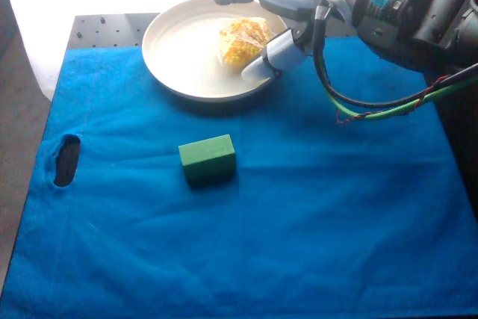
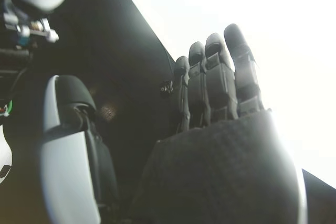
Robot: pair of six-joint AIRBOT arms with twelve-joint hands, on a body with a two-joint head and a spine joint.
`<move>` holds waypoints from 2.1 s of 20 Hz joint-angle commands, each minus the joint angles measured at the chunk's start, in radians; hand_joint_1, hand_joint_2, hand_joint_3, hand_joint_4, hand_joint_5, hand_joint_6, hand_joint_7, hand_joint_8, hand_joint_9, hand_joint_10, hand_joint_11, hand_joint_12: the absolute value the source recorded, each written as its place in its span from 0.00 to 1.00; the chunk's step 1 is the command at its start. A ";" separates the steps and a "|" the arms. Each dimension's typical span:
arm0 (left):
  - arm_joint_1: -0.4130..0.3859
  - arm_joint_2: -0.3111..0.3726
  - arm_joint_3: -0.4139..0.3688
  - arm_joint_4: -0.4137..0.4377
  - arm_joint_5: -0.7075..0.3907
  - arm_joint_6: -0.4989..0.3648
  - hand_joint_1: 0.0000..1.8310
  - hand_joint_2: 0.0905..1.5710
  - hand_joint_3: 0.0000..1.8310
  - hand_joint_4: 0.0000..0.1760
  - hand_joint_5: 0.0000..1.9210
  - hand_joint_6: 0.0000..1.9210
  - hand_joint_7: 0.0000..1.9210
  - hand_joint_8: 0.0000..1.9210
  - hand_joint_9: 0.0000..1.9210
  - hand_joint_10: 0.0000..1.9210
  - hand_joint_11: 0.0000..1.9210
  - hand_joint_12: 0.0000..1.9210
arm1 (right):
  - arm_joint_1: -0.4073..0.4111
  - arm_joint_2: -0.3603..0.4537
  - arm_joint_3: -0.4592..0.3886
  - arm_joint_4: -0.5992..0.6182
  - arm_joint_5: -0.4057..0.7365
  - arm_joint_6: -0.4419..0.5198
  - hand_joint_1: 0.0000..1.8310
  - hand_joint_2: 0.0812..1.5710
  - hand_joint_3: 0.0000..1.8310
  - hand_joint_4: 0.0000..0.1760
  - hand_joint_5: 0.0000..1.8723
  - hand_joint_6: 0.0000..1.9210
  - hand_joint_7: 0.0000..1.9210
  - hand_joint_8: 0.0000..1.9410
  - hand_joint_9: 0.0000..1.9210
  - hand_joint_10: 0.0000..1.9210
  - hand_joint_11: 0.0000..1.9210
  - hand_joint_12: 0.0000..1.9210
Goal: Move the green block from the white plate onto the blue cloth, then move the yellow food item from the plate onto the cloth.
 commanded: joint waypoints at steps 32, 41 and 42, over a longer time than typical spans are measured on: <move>0.017 -0.017 -0.001 -0.036 -0.114 -0.001 0.37 0.53 0.00 0.28 0.09 0.00 0.16 0.00 0.15 0.00 0.01 0.33 | 0.028 0.007 0.017 0.090 0.226 -0.002 0.69 0.66 0.00 0.00 0.64 0.22 0.56 0.52 0.46 0.39 0.24 0.81; 0.086 -0.019 0.017 -0.104 -0.113 0.018 0.40 0.53 0.00 0.49 0.11 0.00 0.16 0.00 0.16 0.00 0.02 0.34 | 0.057 0.170 -0.212 0.130 0.370 -0.002 0.69 0.64 0.00 0.00 0.61 0.32 0.62 0.39 0.56 0.18 0.32 0.58; 0.096 -0.019 0.019 -0.109 -0.110 0.018 0.30 0.53 0.00 0.32 0.08 0.00 0.18 0.00 0.17 0.00 0.00 0.37 | 0.057 0.205 -0.258 0.131 0.382 -0.002 0.68 0.65 0.00 0.00 0.59 0.37 0.60 0.40 0.59 0.13 0.34 0.56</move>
